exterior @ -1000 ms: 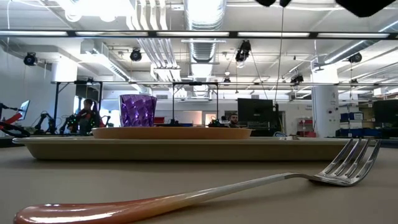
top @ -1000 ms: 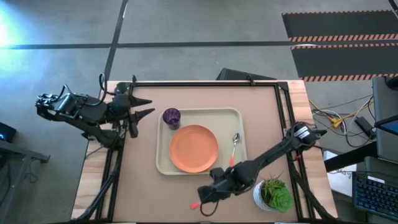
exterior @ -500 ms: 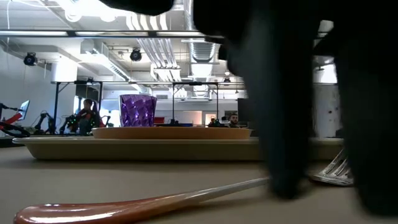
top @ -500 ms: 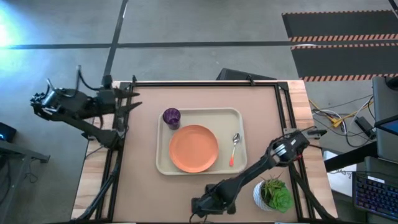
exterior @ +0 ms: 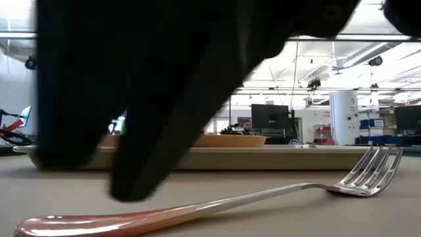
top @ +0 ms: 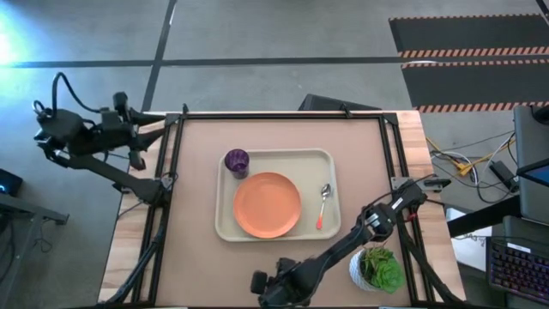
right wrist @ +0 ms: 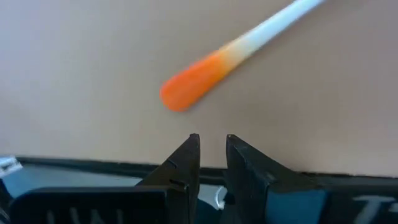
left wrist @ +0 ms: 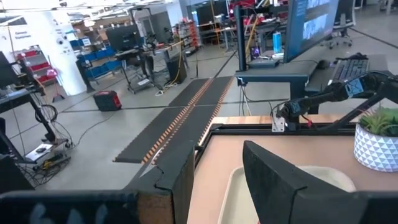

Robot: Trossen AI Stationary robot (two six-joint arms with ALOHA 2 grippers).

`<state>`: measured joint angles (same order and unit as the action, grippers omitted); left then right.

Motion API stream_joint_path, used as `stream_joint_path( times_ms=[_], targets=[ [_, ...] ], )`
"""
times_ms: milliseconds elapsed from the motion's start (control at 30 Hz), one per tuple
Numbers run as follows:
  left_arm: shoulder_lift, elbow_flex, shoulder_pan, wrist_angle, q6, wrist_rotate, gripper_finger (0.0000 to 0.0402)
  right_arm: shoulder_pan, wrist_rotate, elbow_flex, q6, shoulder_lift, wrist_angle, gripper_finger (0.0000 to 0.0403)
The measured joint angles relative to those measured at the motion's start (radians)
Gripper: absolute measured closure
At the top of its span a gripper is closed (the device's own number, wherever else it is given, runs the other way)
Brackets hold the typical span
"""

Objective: Pick and place plate/cup/fork/spoon on tray
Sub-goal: Put the orange fork on the beige tray

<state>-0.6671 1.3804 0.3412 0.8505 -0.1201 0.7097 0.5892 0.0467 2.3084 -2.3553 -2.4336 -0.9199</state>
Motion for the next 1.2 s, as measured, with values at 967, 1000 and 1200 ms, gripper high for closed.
stream_joint_path(
  times_ms=[967, 1000, 1200],
  targets=[
    [-0.031, -0.013, 0.0, 0.023, 0.008, 0.001, 0.0282, -0.012, 0.085, 0.01, 0.161, -0.016, 0.095, 0.0312],
    [-0.031, -0.013, 0.0, 0.023, 0.008, 0.001, 0.0282, -0.009, 0.113, 0.01, 0.135, -0.015, 0.089, 0.0305],
    [-0.022, -0.013, 0.0, 0.024, -0.005, 0.002, 0.0282, -0.003, 0.19, 0.01, 0.017, -0.013, 0.087, 0.0268]
  ],
)
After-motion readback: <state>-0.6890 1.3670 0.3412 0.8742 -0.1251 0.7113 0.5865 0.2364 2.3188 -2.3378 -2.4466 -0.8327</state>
